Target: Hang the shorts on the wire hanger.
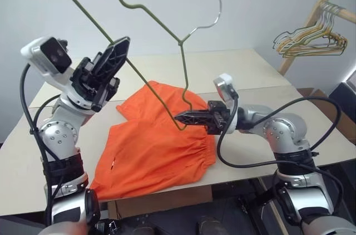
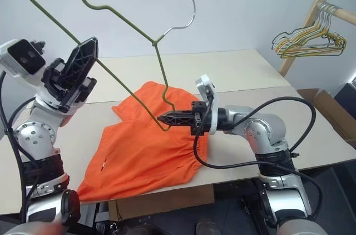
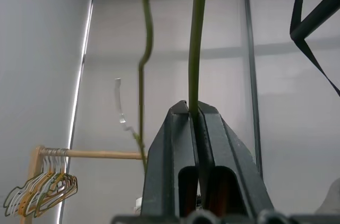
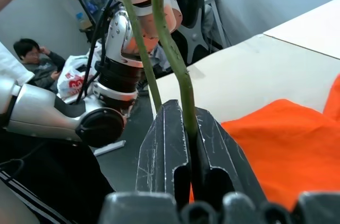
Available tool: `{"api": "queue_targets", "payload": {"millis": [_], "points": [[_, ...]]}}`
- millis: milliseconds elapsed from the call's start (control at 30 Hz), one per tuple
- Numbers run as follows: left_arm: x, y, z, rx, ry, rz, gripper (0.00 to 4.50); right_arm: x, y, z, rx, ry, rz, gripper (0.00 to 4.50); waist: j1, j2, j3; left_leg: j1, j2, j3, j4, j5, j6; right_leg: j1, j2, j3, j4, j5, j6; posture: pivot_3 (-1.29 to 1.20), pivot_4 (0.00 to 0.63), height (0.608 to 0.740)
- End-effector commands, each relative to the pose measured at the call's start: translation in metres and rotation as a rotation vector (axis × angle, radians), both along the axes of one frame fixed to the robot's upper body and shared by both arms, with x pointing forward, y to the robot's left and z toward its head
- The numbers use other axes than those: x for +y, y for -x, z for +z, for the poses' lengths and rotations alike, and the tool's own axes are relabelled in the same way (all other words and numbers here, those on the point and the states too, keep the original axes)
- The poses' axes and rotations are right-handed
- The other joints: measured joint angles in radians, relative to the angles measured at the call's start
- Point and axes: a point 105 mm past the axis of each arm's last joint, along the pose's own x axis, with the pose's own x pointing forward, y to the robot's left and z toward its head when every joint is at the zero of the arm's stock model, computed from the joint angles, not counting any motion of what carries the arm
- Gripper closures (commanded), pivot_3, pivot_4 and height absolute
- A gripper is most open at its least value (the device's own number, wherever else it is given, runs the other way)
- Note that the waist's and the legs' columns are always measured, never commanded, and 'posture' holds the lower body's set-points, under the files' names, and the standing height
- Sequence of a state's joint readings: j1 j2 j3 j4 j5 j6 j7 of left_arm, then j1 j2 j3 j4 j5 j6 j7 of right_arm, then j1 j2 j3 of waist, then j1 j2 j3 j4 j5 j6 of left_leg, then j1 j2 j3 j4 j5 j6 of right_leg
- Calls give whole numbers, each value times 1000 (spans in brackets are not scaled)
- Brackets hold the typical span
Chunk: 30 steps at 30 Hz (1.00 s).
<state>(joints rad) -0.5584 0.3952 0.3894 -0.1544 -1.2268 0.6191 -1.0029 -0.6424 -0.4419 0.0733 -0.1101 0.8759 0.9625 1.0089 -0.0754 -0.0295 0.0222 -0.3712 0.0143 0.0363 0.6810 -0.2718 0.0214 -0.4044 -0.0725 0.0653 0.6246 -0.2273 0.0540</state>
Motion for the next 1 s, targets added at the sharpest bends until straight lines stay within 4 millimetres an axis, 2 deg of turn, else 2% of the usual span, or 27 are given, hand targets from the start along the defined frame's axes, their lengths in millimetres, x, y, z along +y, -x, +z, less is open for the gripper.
{"api": "queue_targets", "payload": {"millis": [33,233,333,433,567,733,867,1000], "points": [[-1,-2,-1,-2,-7,11,4500,2,5,10,-67,-24,13,4480,0,0,0,0,0,0,0,0,0,0,0,0,0,0,0,-86,0,740],[-1,1,-1,-17,-17,14,4500,0,-11,5,-167,-21,-140,4480,-1,0,0,0,0,0,0,0,0,0,0,0,0,0,0,-82,0,740],[0,1,-1,-19,-20,16,4500,-1,-7,3,-197,-8,-132,3702,-1,0,0,0,0,0,0,0,0,0,0,0,0,0,0,-83,0,740],[-1,2,0,-26,-24,12,4500,-7,-15,2,-123,-17,-169,2712,-2,0,0,0,0,0,0,0,0,0,0,0,0,0,0,-81,0,740],[-1,3,2,-32,-23,8,4500,-20,-19,0,-83,-41,-178,2712,-3,0,0,0,0,0,0,0,0,0,0,0,0,0,0,-82,0,740],[-4,3,2,-43,-20,-9,4500,-37,-6,7,-6,-148,-55,2712,-3,0,0,0,0,0,0,0,0,0,-1,0,-1,0,0,-87,0,740],[-5,4,4,-55,-9,-28,4500,-32,2,5,11,-149,18,2712,-14,0,0,0,0,0,0,0,0,0,1,0,-1,0,0,-87,0,740],[-3,8,7,-76,17,-39,4500,-15,0,-4,66,-120,54,2712,-24,0,0,0,1,-1,0,0,0,0,1,0,0,0,0,-83,0,740]]}}
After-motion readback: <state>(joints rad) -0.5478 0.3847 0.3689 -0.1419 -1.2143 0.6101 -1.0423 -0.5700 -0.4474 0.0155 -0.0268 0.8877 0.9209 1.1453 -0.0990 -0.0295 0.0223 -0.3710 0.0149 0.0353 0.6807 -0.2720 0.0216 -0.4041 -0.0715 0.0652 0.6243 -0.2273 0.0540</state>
